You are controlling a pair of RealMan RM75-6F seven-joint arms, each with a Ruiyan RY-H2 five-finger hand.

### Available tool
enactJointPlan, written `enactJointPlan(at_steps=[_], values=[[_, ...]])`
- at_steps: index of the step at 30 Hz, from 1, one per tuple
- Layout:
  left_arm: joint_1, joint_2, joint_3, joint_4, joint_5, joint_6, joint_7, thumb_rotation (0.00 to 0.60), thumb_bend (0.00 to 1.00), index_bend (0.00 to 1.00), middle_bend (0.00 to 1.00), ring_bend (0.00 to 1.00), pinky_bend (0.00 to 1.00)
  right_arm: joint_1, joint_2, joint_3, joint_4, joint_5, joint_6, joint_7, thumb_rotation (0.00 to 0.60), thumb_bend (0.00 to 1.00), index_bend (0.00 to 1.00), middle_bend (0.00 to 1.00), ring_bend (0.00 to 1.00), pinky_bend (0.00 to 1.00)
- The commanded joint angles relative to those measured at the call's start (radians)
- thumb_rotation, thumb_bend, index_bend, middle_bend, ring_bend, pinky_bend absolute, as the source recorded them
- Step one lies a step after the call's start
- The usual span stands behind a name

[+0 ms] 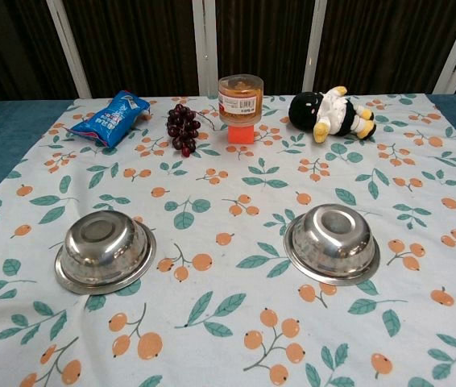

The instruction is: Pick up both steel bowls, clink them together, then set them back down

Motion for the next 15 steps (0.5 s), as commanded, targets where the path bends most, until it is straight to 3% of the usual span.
enactJointPlan(at_steps=[1, 9, 15], values=[[0.001, -0.003, 0.002, 0.002, 0.004, 0.001, 0.003, 0.6, 0.11, 0.0, 0.0, 0.0, 0.14, -0.002, 0.001, -0.002, 0.002, -0.005, 0.005, 0.004, 0.6, 0.32, 0.0, 0.0, 0.0, 0.0], [-0.027, -0.035, 0.013, 0.009, 0.033, -0.044, 0.035, 0.6, 0.11, 0.0, 0.0, 0.0, 0.14, 0.0, -0.003, -0.006, 0.004, -0.007, -0.004, -0.004, 0.6, 0.32, 0.0, 0.0, 0.0, 0.0], [-0.095, -0.079, 0.003, -0.081, 0.067, -0.138, 0.137, 0.6, 0.11, 0.0, 0.0, 0.0, 0.14, 0.007, -0.002, -0.002, 0.001, 0.003, -0.016, 0.003, 0.6, 0.32, 0.0, 0.0, 0.0, 0.0]])
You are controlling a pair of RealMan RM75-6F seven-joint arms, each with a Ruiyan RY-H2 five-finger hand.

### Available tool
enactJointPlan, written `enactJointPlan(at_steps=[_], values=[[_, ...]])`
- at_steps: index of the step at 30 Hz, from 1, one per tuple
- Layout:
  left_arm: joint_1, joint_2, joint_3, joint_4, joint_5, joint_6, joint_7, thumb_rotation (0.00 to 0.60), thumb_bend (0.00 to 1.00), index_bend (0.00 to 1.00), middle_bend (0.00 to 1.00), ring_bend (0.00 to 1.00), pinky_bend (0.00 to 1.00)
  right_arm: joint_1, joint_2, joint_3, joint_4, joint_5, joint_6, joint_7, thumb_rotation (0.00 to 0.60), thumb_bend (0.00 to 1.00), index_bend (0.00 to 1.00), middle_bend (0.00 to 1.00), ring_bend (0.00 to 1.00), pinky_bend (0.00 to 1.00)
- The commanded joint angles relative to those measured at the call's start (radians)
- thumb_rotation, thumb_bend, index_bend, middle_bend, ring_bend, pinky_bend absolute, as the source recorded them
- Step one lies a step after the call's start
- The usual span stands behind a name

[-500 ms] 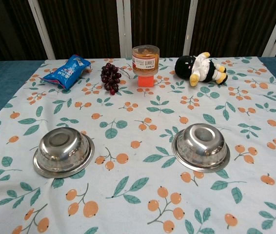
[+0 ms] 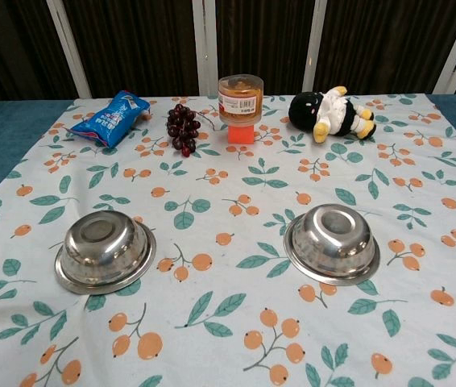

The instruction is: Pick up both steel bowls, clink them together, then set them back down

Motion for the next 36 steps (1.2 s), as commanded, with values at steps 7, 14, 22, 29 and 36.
enactJointPlan(at_steps=[7, 14, 22, 29, 36], values=[[-0.104, -0.105, -0.075, -0.176, -0.091, -0.181, 0.277, 0.6, 0.11, 0.0, 0.0, 0.0, 0.14, 0.012, 0.011, 0.008, 0.002, 0.017, -0.015, 0.035, 0.6, 0.32, 0.0, 0.0, 0.0, 0.0], [-0.216, -0.235, -0.202, -0.247, -0.436, -0.331, 0.565, 0.6, 0.12, 0.0, 0.0, 0.0, 0.14, 0.019, 0.023, 0.015, 0.0, 0.031, -0.023, 0.063, 0.6, 0.32, 0.0, 0.0, 0.0, 0.0], [-0.31, -0.339, -0.212, -0.238, -0.61, -0.332, 0.729, 0.6, 0.12, 0.0, 0.0, 0.0, 0.14, 0.034, 0.034, 0.01, 0.0, 0.032, -0.051, 0.083, 0.6, 0.32, 0.0, 0.0, 0.0, 0.0], [-0.362, -0.391, -0.204, -0.209, -0.675, -0.307, 0.772, 0.6, 0.12, 0.0, 0.0, 0.0, 0.14, 0.044, 0.039, 0.023, -0.001, 0.06, -0.063, 0.099, 0.6, 0.32, 0.0, 0.0, 0.0, 0.0], [-0.397, -0.404, -0.201, -0.197, -0.718, -0.285, 0.777, 0.6, 0.12, 0.0, 0.0, 0.0, 0.14, 0.05, 0.04, 0.028, -0.003, 0.073, -0.071, 0.098, 0.6, 0.32, 0.0, 0.0, 0.0, 0.0]])
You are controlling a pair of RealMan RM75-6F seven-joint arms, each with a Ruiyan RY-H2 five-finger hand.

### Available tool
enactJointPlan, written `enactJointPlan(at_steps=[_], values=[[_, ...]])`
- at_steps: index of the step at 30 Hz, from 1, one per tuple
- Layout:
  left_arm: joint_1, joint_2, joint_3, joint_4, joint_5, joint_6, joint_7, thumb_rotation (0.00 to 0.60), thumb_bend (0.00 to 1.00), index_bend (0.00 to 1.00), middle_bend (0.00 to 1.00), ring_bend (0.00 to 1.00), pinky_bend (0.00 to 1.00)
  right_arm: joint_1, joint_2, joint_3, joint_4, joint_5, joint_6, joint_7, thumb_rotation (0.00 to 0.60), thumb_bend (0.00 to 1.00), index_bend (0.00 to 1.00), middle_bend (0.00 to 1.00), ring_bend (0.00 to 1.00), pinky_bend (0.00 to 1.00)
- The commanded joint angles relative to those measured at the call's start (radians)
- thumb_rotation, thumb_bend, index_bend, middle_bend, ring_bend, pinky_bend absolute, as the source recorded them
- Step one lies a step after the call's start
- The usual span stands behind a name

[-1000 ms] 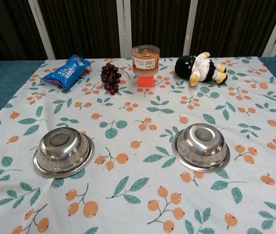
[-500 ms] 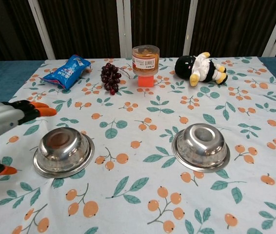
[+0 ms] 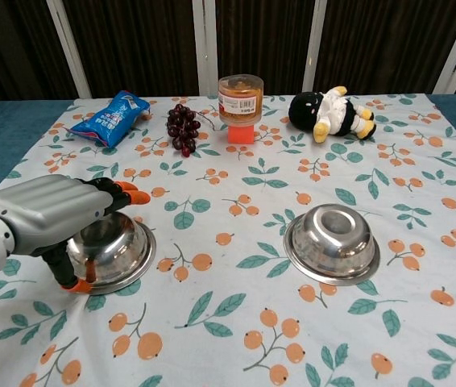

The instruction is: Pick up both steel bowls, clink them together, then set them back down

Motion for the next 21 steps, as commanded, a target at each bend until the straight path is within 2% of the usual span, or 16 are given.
enactJointPlan(at_steps=[1, 10, 13, 16, 18, 21], values=[[-0.012, 0.002, 0.006, 0.0, -0.011, 0.006, -0.006, 0.6, 0.12, 0.0, 0.0, 0.0, 0.14, 0.001, -0.001, 0.0, -0.001, 0.002, -0.002, -0.006, 0.6, 0.32, 0.0, 0.0, 0.0, 0.0], [-0.057, -0.013, 0.015, 0.015, -0.089, 0.02, 0.007, 0.6, 0.13, 0.0, 0.02, 0.0, 0.15, -0.003, 0.001, -0.005, -0.001, -0.005, 0.007, 0.0, 0.6, 0.32, 0.0, 0.0, 0.0, 0.0], [-0.068, -0.018, 0.024, 0.017, -0.102, 0.031, 0.01, 0.6, 0.14, 0.05, 0.06, 0.0, 0.18, -0.002, 0.001, -0.005, 0.0, -0.003, 0.006, 0.001, 0.6, 0.32, 0.0, 0.0, 0.0, 0.0], [-0.078, -0.019, 0.03, 0.017, -0.115, 0.039, 0.007, 0.6, 0.18, 0.15, 0.16, 0.08, 0.29, -0.001, 0.0, -0.007, -0.001, -0.005, 0.005, -0.001, 0.6, 0.32, 0.0, 0.0, 0.0, 0.0], [-0.084, -0.019, 0.035, 0.015, -0.124, 0.045, 0.008, 0.6, 0.23, 0.24, 0.28, 0.2, 0.4, -0.002, 0.0, -0.008, -0.001, -0.006, 0.006, -0.002, 0.6, 0.32, 0.0, 0.0, 0.0, 0.0], [-0.093, -0.021, 0.042, 0.017, -0.139, 0.06, 0.015, 0.6, 0.27, 0.32, 0.4, 0.3, 0.48, -0.002, 0.0, -0.008, -0.003, -0.005, 0.007, -0.002, 0.6, 0.32, 0.0, 0.0, 0.0, 0.0]])
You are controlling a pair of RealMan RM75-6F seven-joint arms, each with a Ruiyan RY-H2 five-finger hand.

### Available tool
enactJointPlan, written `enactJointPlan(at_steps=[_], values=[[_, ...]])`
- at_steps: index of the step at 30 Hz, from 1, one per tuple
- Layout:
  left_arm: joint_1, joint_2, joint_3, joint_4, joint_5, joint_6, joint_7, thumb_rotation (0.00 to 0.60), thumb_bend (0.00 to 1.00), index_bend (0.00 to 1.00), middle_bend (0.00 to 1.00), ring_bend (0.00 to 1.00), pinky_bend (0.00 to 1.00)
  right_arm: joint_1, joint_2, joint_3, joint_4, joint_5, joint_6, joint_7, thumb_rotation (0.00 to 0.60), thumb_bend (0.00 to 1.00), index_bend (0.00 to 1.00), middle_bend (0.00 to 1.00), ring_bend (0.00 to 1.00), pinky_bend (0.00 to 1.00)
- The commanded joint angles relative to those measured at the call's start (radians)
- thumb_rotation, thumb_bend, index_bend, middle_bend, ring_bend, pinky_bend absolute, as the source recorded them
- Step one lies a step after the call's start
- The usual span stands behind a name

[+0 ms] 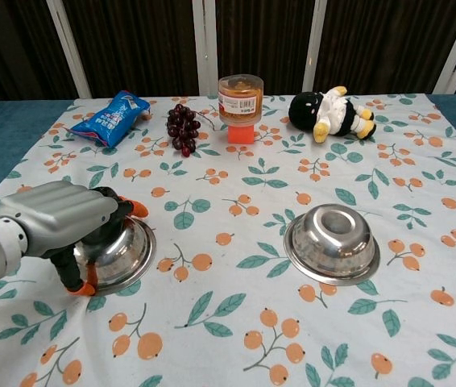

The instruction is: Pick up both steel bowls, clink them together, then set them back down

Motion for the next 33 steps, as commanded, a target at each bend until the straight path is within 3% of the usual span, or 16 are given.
enactJointPlan(at_steps=[1, 7, 16, 22, 27, 33], values=[[-0.008, -0.003, 0.006, 0.002, -0.014, 0.013, 0.004, 0.6, 0.28, 0.34, 0.43, 0.32, 0.5, 0.0, 0.0, 0.0, -0.001, 0.001, 0.001, 0.0, 0.6, 0.32, 0.0, 0.0, 0.0, 0.0], [-0.019, 0.006, 0.01, -0.007, -0.01, 0.029, -0.026, 0.6, 0.32, 0.45, 0.6, 0.47, 0.65, 0.0, -0.001, -0.002, -0.003, 0.0, -0.001, -0.007, 0.6, 0.32, 0.0, 0.0, 0.0, 0.0], [-0.006, 0.134, 0.033, -0.147, 0.163, 0.039, -0.182, 0.6, 0.36, 0.47, 0.63, 0.5, 0.67, 0.04, -0.058, -0.015, 0.006, -0.079, -0.037, -0.096, 0.6, 0.32, 0.0, 0.0, 0.0, 0.0], [0.017, 0.222, 0.033, -0.224, 0.298, 0.093, -0.27, 0.6, 0.36, 0.47, 0.63, 0.5, 0.67, 0.108, -0.079, -0.023, -0.055, -0.128, -0.14, -0.191, 0.6, 0.32, 0.0, 0.0, 0.0, 0.0], [0.039, 0.302, 0.028, -0.265, 0.342, 0.114, -0.344, 0.6, 0.36, 0.46, 0.62, 0.49, 0.67, 0.195, -0.104, -0.021, -0.127, -0.142, -0.281, -0.234, 0.6, 0.32, 0.0, 0.0, 0.0, 0.0], [0.059, 0.393, 0.027, -0.28, 0.361, 0.112, -0.428, 0.6, 0.36, 0.46, 0.62, 0.49, 0.67, 0.3, -0.194, 0.035, -0.179, -0.057, -0.441, -0.315, 0.6, 0.32, 0.0, 0.0, 0.0, 0.0]])
